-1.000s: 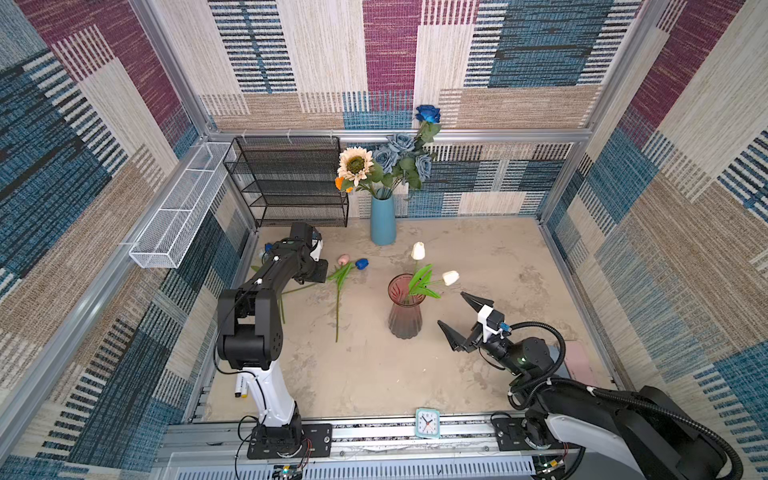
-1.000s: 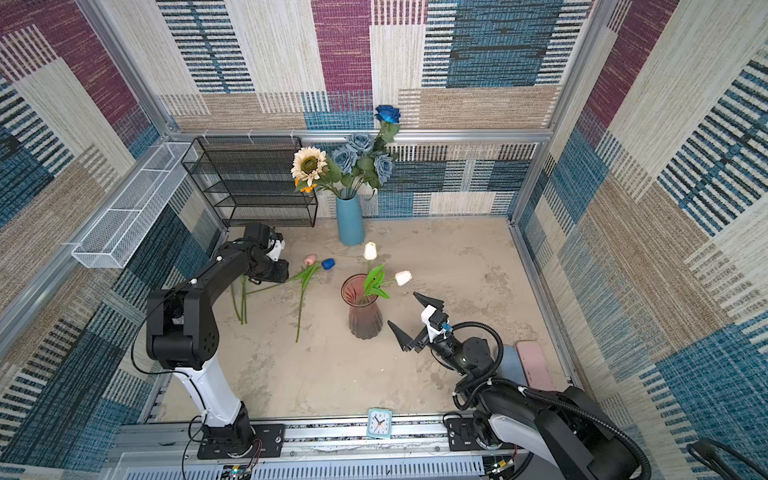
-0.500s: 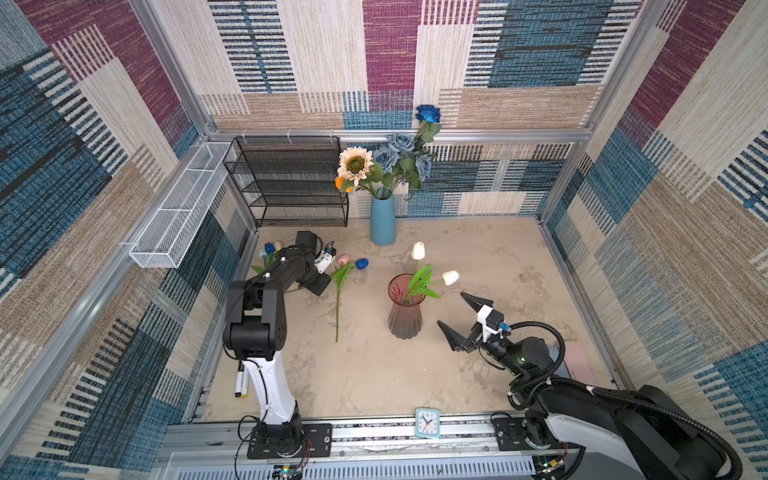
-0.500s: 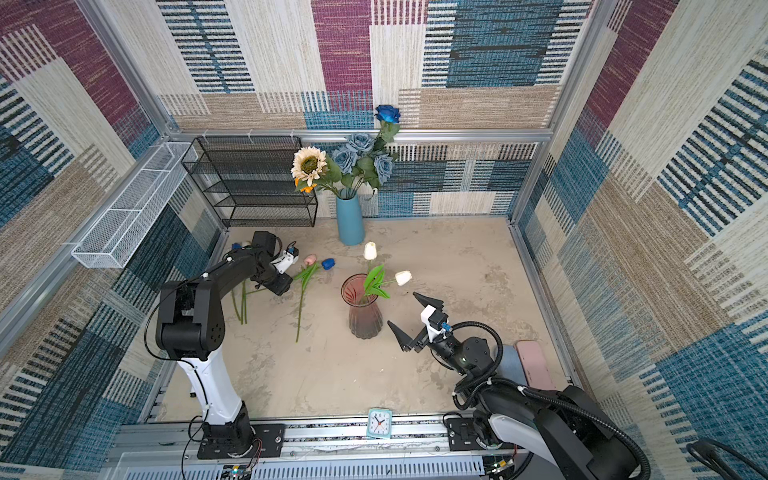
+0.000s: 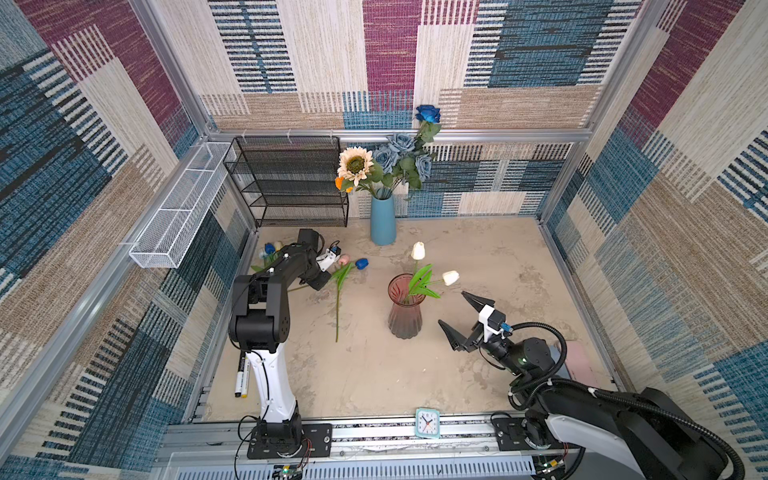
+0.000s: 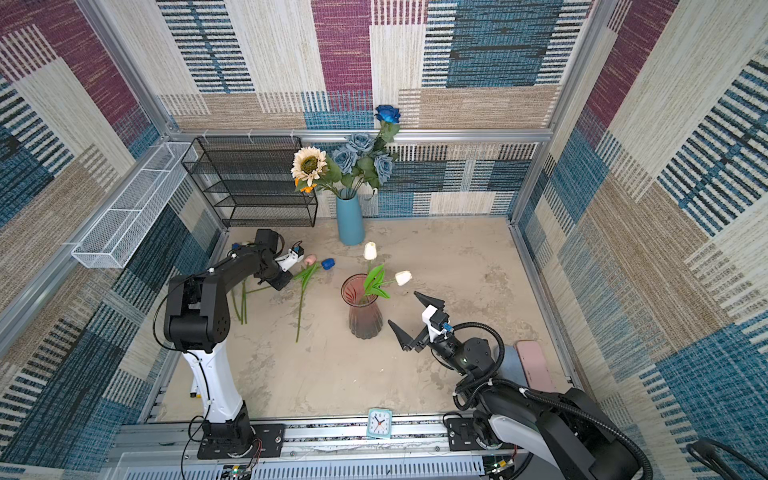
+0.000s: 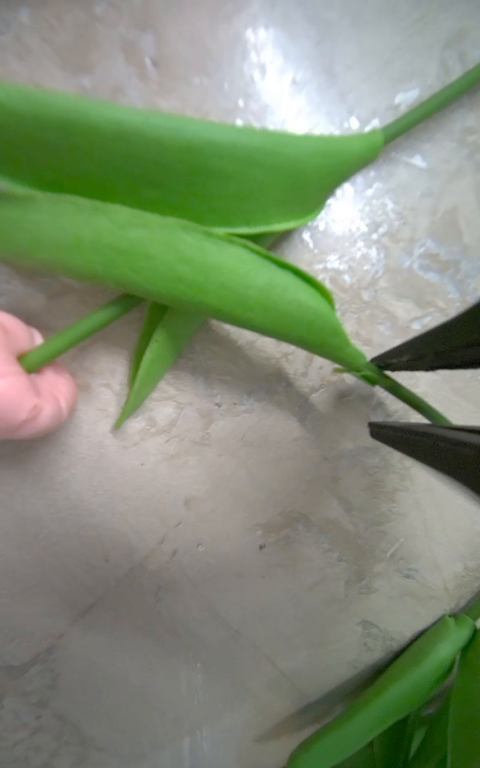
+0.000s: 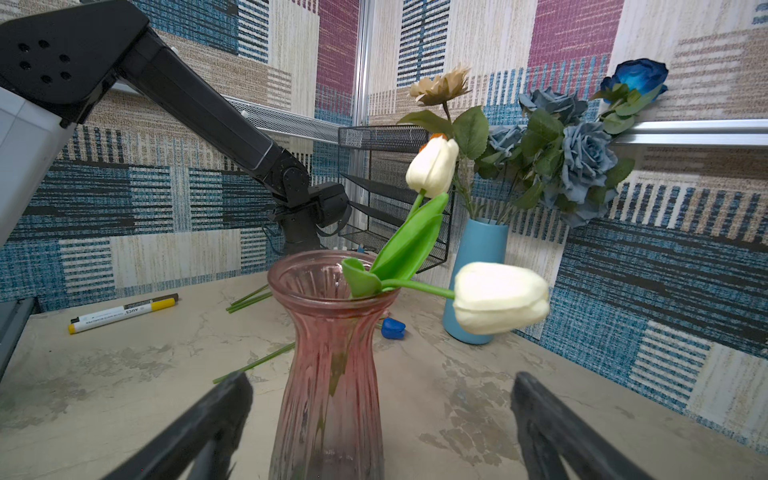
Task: Arrange the flowers into the vase
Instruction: 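Grasp a blue tulip stem with the left gripper among the loose tulips, then lift the blue tulip with the left gripper and carry it over the pink vase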
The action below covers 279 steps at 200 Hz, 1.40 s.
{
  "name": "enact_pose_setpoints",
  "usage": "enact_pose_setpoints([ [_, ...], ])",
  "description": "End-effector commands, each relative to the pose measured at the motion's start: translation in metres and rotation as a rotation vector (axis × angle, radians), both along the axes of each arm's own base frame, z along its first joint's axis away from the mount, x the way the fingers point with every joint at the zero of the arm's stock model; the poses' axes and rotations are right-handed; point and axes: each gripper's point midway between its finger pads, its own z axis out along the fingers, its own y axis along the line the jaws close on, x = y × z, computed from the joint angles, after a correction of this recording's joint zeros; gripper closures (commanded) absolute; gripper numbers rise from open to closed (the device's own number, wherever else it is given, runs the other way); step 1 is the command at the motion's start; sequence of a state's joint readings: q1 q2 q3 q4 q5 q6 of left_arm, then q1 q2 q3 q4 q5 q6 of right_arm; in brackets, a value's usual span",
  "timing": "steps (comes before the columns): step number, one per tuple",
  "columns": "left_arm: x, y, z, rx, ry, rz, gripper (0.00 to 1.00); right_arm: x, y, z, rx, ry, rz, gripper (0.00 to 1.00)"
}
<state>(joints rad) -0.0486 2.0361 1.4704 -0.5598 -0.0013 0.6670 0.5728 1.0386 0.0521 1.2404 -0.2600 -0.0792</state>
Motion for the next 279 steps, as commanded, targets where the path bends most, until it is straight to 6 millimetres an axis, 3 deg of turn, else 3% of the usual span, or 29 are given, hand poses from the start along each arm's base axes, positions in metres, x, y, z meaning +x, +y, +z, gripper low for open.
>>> enact_pose_setpoints([
  [1, 0.004, -0.008, 0.003, -0.027, -0.013, -0.058, 0.84, -0.001, -0.002, 0.008, 0.024, -0.021, -0.005, 0.0],
  [49, 0.01, -0.014, -0.005, -0.043, 0.005, -0.087, 0.84, 0.001, -0.003, 0.008, 0.025, -0.016, -0.019, 0.0],
  [81, 0.01, -0.014, -0.008, -0.035, 0.013, -0.077, 0.93, 0.001, -0.004, 0.008, 0.027, -0.015, -0.021, 0.0],
  [97, 0.01, -0.016, -0.005, -0.037, 0.008, -0.074, 1.0, 0.002, -0.004, 0.008, 0.027, -0.014, -0.021, 0.0],
  [140, 0.006, -0.026, 0.023, -0.037, -0.042, -0.047, 1.0, 0.001, -0.004, 0.008, 0.03, -0.015, -0.022, 0.0],
  [201, -0.017, -0.046, 0.085, -0.125, -0.161, 0.069, 1.0, 0.0, -0.006, 0.01, 0.04, -0.022, -0.027, 0.0],
  [238, -0.032, -0.087, 0.158, -0.496, -0.456, 0.065, 1.0, -0.001, -0.009, 0.011, 0.056, -0.022, -0.034, 0.0],
  [279, -0.088, -0.121, 0.243, -0.879, -0.718, -0.068, 1.0, -0.002, -0.014, 0.014, 0.067, -0.03, -0.057, 0.0],
])
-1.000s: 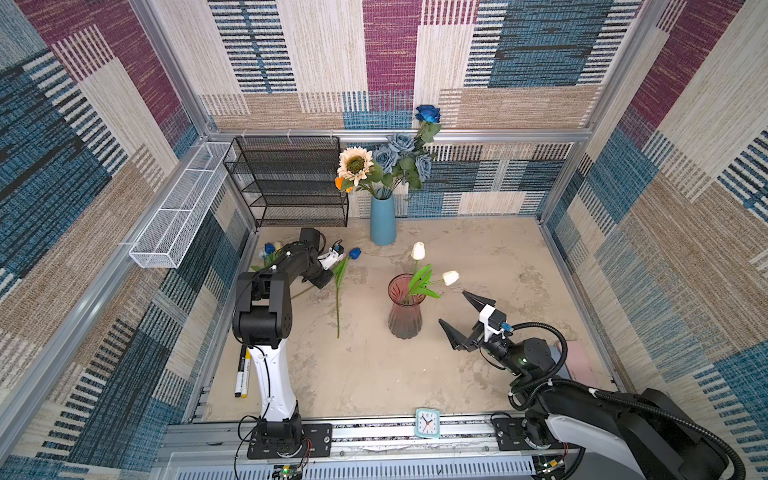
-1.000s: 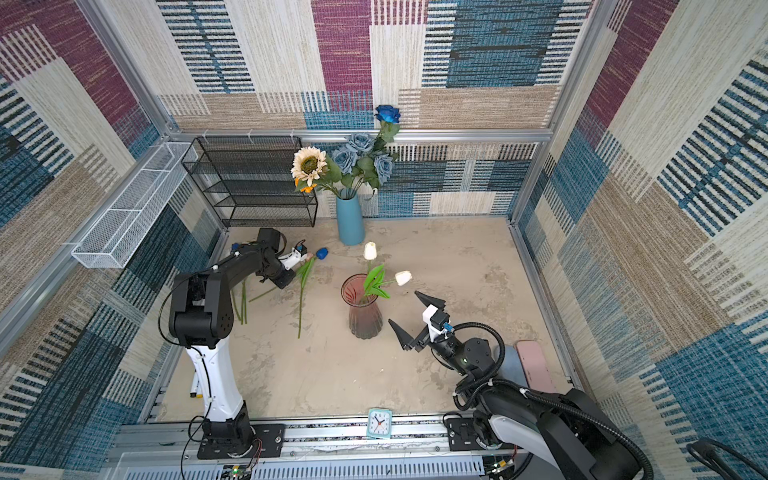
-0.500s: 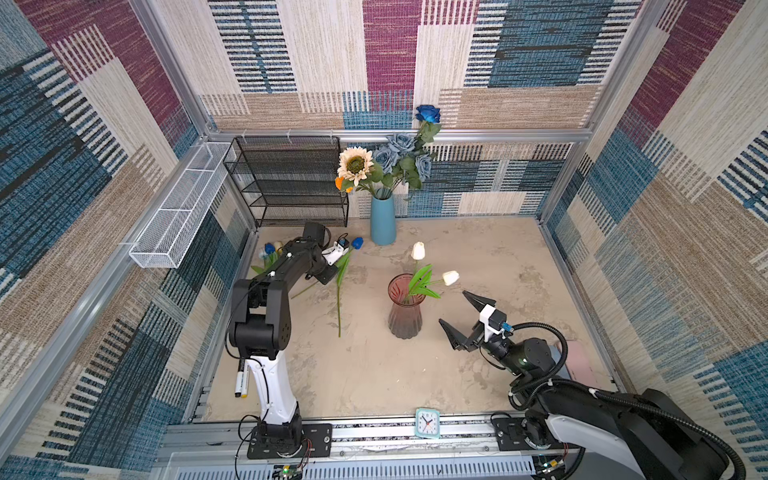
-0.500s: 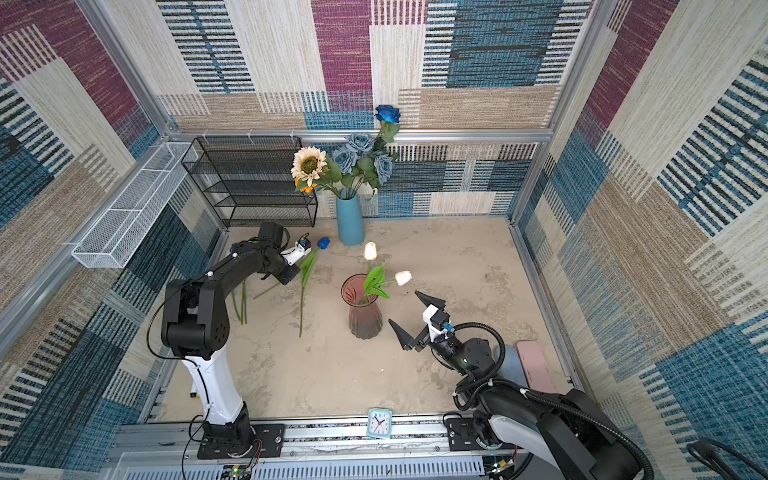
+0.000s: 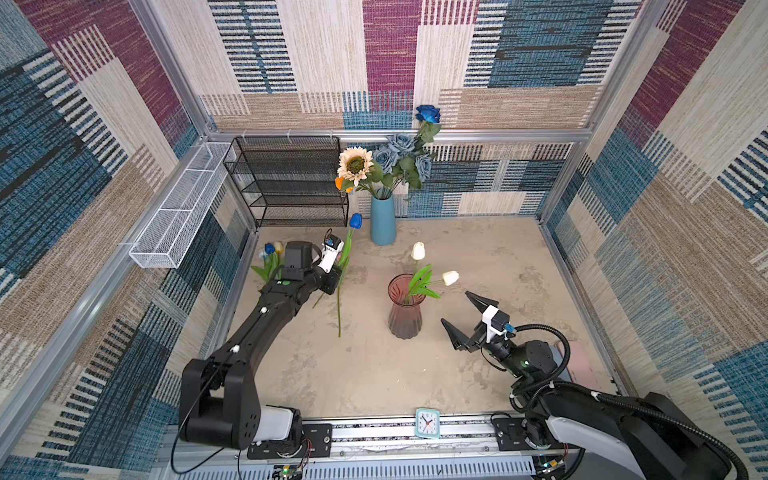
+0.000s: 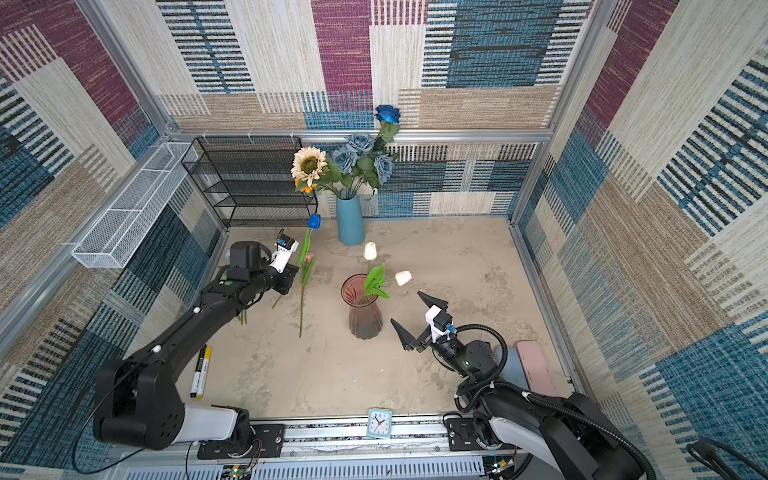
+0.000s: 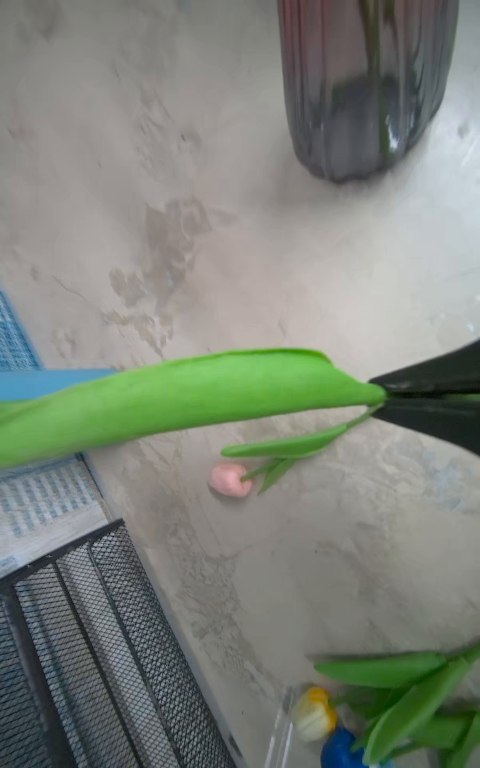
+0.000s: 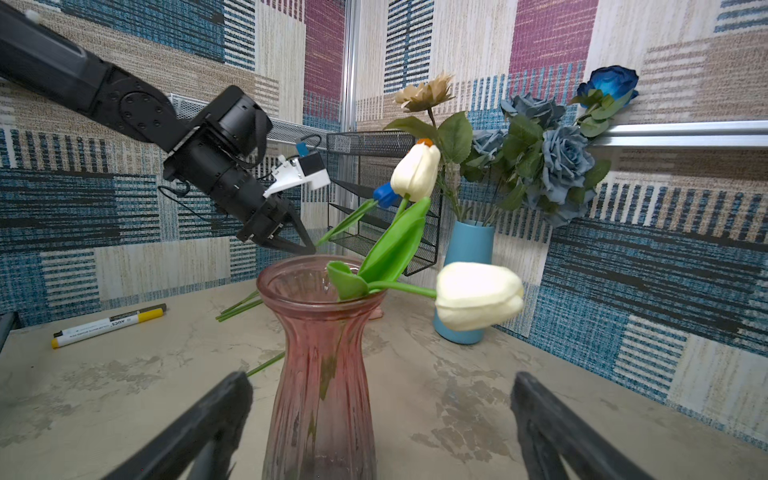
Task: Arrange the flowers into the vase
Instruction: 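Lift the blue tulip with the left gripper and carry it over the pink vase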
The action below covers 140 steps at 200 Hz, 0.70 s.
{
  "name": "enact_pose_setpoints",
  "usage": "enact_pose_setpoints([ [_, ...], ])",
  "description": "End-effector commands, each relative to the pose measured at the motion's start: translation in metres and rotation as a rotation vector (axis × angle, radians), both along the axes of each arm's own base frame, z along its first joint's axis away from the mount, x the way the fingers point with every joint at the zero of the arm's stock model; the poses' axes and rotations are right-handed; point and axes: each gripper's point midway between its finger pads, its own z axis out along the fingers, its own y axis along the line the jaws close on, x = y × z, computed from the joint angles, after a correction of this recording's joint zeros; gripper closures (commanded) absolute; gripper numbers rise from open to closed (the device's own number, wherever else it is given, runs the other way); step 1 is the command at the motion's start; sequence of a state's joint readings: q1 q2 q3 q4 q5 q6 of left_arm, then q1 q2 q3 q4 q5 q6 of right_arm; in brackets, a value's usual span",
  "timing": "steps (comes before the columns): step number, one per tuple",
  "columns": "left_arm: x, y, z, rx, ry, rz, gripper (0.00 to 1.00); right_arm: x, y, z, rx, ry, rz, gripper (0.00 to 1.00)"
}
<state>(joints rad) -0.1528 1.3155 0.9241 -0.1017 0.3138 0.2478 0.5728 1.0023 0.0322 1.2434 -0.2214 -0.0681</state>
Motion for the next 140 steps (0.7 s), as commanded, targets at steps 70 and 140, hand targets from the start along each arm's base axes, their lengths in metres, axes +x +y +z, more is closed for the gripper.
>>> enact_pose_setpoints([
  [70, -0.104, -0.074, 0.214, -0.587, -0.619, -0.371, 1.0, -0.002, -0.008, 0.012, 0.056, -0.026, -0.027, 0.0],
  [140, -0.095, -0.147, 0.225, -0.74, -0.585, -0.571, 1.0, 0.0, -0.007, 0.011, 0.043, -0.025, -0.031, 0.0],
])
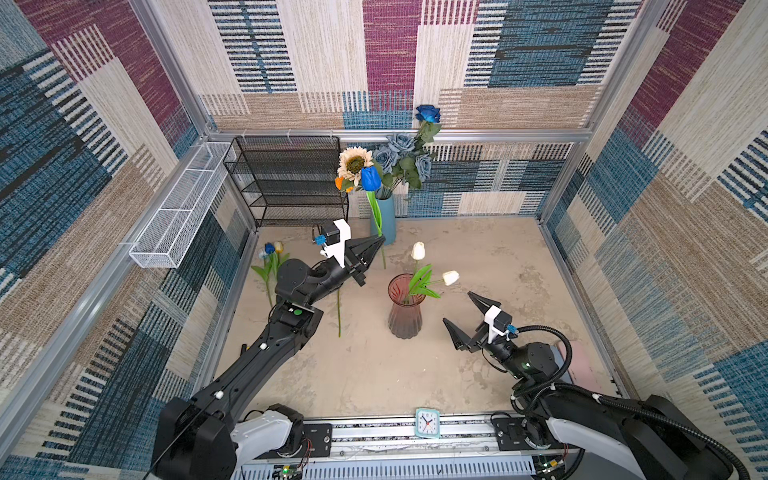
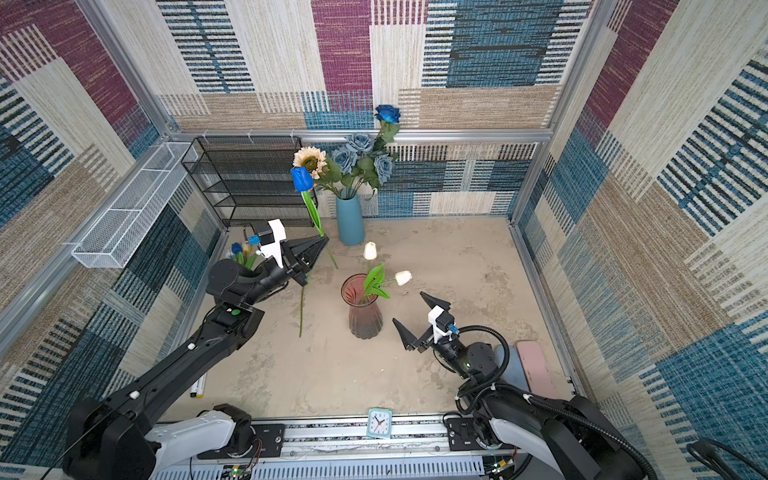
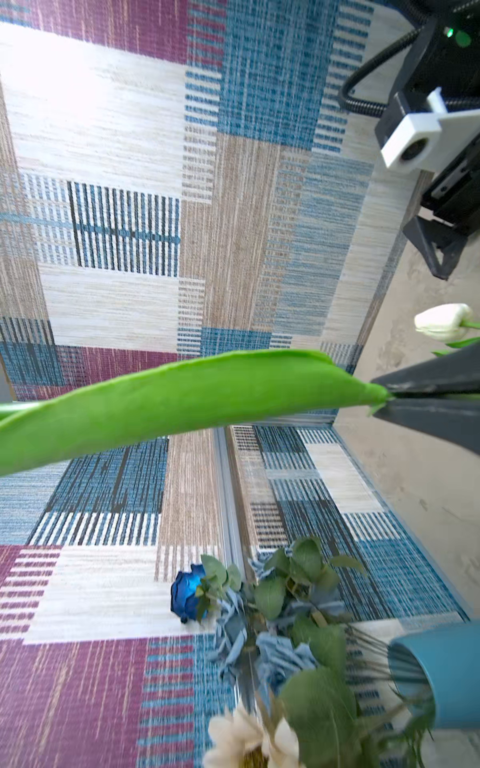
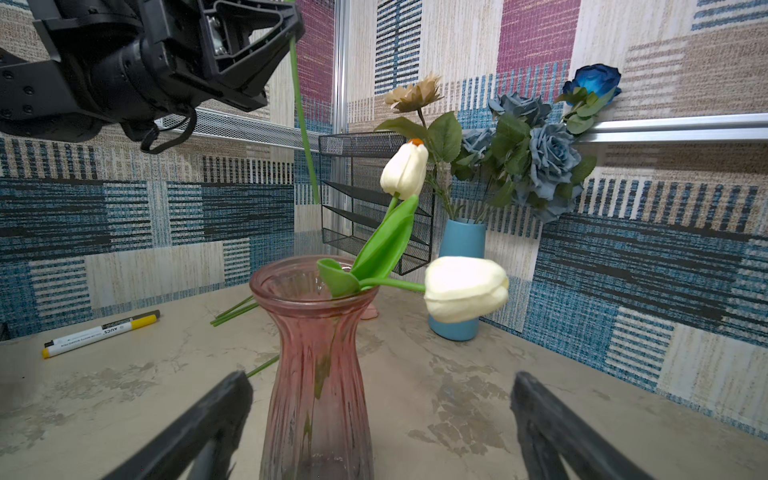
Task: Arrange the flowers into the vase
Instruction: 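Lift the blue tulip with the left gripper and carry it over the pink vase, then lower the blue tulip stem into the pink vase and open the left gripper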
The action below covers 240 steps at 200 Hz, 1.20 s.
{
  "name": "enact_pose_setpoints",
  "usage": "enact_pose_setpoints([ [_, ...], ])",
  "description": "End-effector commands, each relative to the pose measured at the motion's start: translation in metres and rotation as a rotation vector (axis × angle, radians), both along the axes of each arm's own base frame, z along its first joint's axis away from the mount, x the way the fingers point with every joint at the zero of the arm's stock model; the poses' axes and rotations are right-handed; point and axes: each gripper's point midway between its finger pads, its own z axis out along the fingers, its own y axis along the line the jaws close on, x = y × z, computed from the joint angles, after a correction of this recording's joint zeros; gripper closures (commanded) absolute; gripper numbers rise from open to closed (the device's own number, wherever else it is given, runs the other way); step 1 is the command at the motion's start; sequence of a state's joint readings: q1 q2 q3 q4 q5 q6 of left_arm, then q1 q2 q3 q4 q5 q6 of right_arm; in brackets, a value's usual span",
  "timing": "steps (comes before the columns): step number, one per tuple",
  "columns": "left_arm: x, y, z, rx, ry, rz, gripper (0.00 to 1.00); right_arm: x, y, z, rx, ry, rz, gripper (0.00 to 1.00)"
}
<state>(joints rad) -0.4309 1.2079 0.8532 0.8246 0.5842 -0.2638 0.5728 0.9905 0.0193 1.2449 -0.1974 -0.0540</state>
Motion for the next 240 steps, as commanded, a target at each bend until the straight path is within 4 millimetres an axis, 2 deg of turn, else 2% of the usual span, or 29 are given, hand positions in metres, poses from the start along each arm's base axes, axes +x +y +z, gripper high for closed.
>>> enact_pose_setpoints([
  [1, -0.008, -0.017, 0.012, -0.043, -0.05, -0.082, 1.0, -0.001, -0.003, 0.012, 0.028, -0.038, -0.012, 0.0],
  [23, -0.001, -0.031, -0.007, -0.014, -0.004, -0.092, 1.0, -0.002, -0.004, 0.013, 0.027, -0.041, -0.013, 0.0],
  [66, 0.001, -0.049, -0.045, 0.102, 0.051, -0.046, 1.0, -0.003, -0.004, 0.014, 0.029, -0.045, -0.013, 0.0],
  [127, 0.016, -0.049, -0.105, 0.179, 0.163, 0.018, 1.0, -0.003, -0.004, 0.013, 0.027, -0.042, -0.01, 0.0],
  [232, 0.017, -0.039, -0.142, 0.255, 0.259, 0.076, 1.0, -0.001, -0.002, 0.011, 0.02, -0.036, -0.009, 0.0],
  [240, 0.017, -0.038, -0.145, 0.264, 0.267, 0.08, 0.94, -0.001, -0.002, 0.011, 0.02, -0.037, -0.008, 0.0],
])
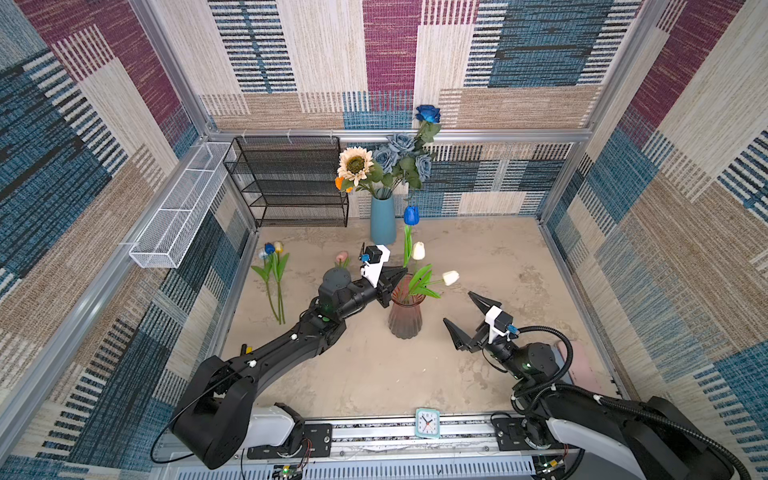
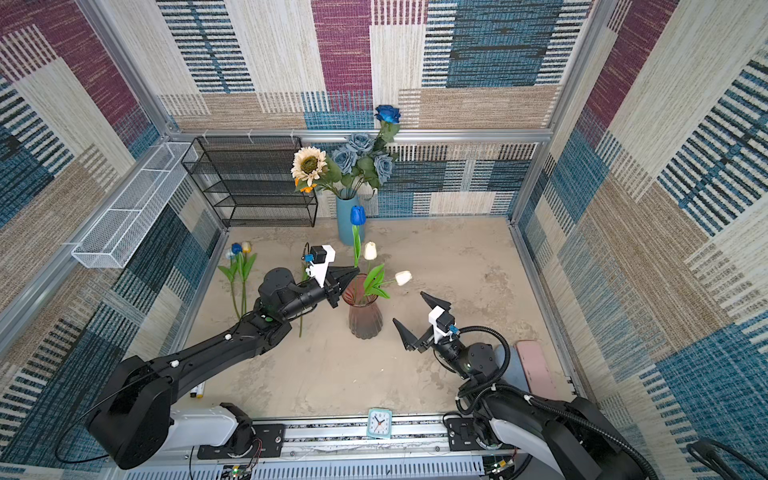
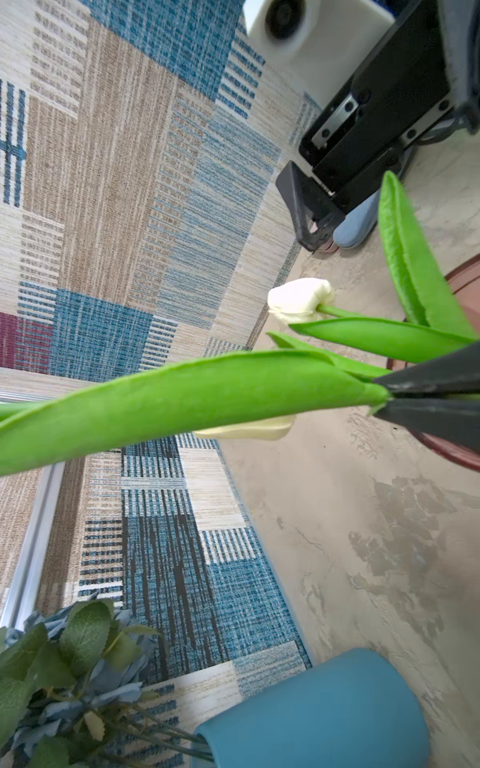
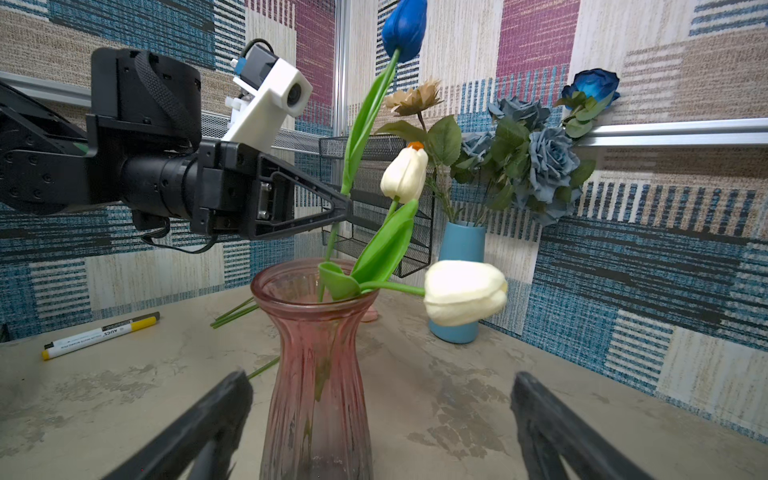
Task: Arrange the flowers into the vase
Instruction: 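Lower the blue tulip stem into the pink vase and open the left gripper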
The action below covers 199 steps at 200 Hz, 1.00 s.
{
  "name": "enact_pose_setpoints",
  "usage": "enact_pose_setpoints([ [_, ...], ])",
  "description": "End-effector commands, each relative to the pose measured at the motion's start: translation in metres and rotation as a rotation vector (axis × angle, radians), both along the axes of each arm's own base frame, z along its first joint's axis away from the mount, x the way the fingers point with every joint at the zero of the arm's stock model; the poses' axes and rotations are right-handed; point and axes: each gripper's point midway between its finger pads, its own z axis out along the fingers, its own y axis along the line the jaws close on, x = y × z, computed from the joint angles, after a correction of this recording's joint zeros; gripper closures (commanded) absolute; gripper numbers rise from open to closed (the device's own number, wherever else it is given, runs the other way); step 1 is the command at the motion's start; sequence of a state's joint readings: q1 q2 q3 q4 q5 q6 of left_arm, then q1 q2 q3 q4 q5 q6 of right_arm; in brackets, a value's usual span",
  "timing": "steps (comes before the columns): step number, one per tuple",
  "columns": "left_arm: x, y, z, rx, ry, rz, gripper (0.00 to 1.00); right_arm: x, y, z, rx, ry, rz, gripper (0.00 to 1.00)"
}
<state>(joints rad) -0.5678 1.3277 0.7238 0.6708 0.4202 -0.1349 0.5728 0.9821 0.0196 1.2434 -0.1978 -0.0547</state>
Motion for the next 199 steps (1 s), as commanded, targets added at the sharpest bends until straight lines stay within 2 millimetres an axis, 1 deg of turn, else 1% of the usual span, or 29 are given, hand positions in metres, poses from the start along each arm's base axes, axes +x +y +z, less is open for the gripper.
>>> enact_pose_setpoints([
  [1, 0.002, 0.004, -0.008, 0.037, 0.007, 0.029, 0.93, 0.0, -0.001, 0.009, 0.017, -0.03, -0.008, 0.0],
  [9, 0.002, 0.005, -0.01, 0.044, 0.01, 0.031, 0.86, 0.0, -0.001, 0.009, 0.017, -0.03, -0.007, 0.0],
  [12, 0.002, 0.005, -0.01, 0.044, 0.007, 0.033, 0.85, 0.0, -0.001, 0.009, 0.017, -0.029, -0.008, 0.0],
  [25, 0.001, 0.005, -0.01, 0.044, 0.006, 0.034, 0.85, 0.0, -0.001, 0.009, 0.016, -0.029, -0.008, 0.0],
  [27, 0.001, 0.006, -0.016, 0.058, 0.028, 0.034, 0.84, 0.0, -0.001, 0.009, 0.016, -0.029, -0.008, 0.0],
  [31, 0.0, 0.006, -0.018, 0.064, 0.036, 0.035, 0.84, 0.0, -0.001, 0.009, 0.015, -0.029, -0.008, 0.0],
  [54, 0.0, 0.005, -0.022, 0.083, 0.042, 0.029, 0.78, 0.001, 0.0, 0.007, 0.013, -0.023, -0.004, 0.0],
  [82, 0.0, 0.005, -0.025, 0.115, 0.053, 0.03, 0.77, 0.001, 0.001, 0.007, 0.013, -0.022, -0.002, 0.0],
  [131, -0.004, 0.012, -0.021, 0.16, 0.038, 0.046, 0.74, 0.002, 0.001, 0.006, 0.011, -0.02, -0.003, 0.0],
  [154, -0.012, 0.017, -0.013, 0.182, 0.02, 0.043, 0.67, 0.001, 0.001, 0.007, 0.014, -0.02, -0.001, 0.0],
  [171, -0.013, 0.033, -0.008, 0.193, -0.002, 0.11, 0.65, 0.001, 0.0, 0.007, 0.015, -0.023, -0.001, 0.0],
  [179, -0.013, 0.043, -0.003, 0.186, -0.017, 0.142, 0.62, 0.0, 0.0, 0.008, 0.017, -0.026, -0.002, 0.0],
  [189, -0.009, 0.061, 0.0, 0.179, -0.02, 0.211, 0.58, 0.0, -0.001, 0.008, 0.02, -0.026, -0.003, 0.0],
  [199, 0.002, 0.086, -0.001, 0.171, -0.001, 0.323, 0.52, 0.0, -0.001, 0.009, 0.021, -0.026, -0.004, 0.0],
])
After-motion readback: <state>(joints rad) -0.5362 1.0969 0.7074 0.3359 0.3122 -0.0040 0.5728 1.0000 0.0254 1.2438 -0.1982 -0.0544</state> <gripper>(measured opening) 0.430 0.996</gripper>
